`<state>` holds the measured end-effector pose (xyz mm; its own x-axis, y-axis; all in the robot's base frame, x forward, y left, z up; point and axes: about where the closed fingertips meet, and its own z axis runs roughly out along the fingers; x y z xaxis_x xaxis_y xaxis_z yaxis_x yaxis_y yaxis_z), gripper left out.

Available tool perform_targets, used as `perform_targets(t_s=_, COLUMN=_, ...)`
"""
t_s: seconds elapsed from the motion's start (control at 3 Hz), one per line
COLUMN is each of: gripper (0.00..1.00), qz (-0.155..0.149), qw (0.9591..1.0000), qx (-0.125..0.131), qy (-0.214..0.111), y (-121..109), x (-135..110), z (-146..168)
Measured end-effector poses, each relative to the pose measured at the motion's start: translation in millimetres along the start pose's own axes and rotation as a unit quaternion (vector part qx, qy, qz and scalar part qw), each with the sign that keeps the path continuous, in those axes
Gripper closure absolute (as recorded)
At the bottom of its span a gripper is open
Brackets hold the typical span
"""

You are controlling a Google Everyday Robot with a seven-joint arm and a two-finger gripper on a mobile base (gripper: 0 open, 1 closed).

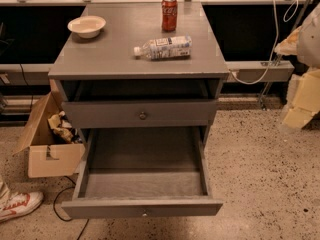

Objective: Place blue plastic bottle into middle drawer

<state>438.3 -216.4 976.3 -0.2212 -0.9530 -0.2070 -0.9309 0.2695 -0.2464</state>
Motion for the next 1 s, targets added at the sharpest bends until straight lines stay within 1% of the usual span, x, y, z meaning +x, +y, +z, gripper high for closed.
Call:
perform_targets(t_s=0.33, gripper=0.0, qz=-0.001, qw=1.0, qx=0.001, qy=-0.004, y=-4, x=-3, z=3)
perform_targets(t_s=0.67, gripper=0.0, qz=-0.015, qw=0.9988, qx=0.003, qy=-0.047, y=-56, x=-43, z=45)
perform_targets(t_s=1.0, gripper=0.0, qz=-0.02, qw=0.9966, qx=0.004, qy=-0.08, y=-96, x=-72, z=74)
